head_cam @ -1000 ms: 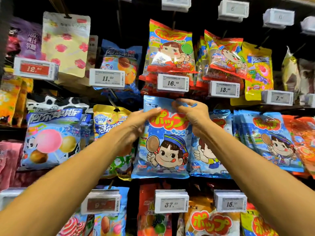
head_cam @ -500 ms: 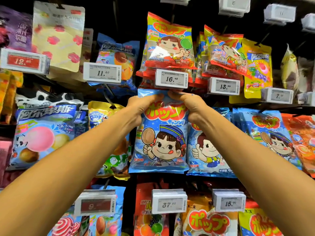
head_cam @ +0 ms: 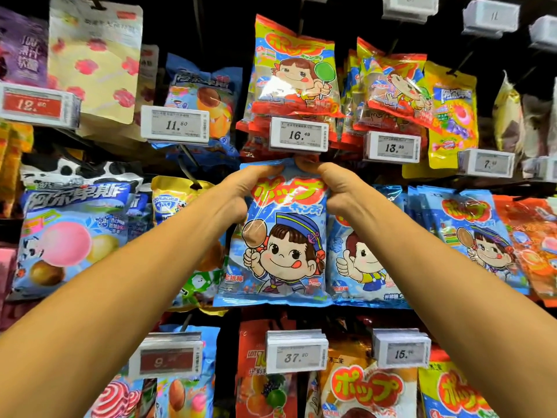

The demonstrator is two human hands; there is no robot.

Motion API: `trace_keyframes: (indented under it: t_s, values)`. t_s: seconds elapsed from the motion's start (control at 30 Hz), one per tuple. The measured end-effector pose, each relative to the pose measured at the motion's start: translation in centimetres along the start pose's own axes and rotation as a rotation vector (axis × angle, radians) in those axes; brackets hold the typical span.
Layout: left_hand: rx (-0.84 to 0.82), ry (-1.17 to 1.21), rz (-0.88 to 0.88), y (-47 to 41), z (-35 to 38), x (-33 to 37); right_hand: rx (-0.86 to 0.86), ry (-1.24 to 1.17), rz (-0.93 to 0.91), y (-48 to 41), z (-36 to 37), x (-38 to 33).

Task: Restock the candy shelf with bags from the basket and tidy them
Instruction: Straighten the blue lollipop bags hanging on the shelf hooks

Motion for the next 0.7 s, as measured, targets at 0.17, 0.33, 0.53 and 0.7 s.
trace_keyframes:
  t_s: [0.17,0.33,0.53,0.7]
  values:
    - [-0.025,0.011,-0.012,-0.1,-0.2,-0.8,0.020,0.023,0.024,0.1,-0.1,-0.1]
    - [0.037,-0.004,0.050,-0.1,-0.2,-1.2,0.122,0.047,-0.091,-0.4,-0.3,-0.1]
    - [0.116,-0.046,0.108,-0.5,-0.6,-1.1,0.082,0.075,-0.281,-0.6,-0.7,0.0]
    - [0.141,-0.061,0.130,-0.8,-0.8,-1.1,0.062,0.060,-0.189,-0.2,-0.2,0.0]
Point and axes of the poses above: each hand's wrist, its own y-axis away from the middle knuckle, its own z-axis out of the palm, x = y × z, the point moved 4 cm from there along -y, towards the middle knuckle, and after that the axes turned 7 degrees about z, right-handed, at the moved point
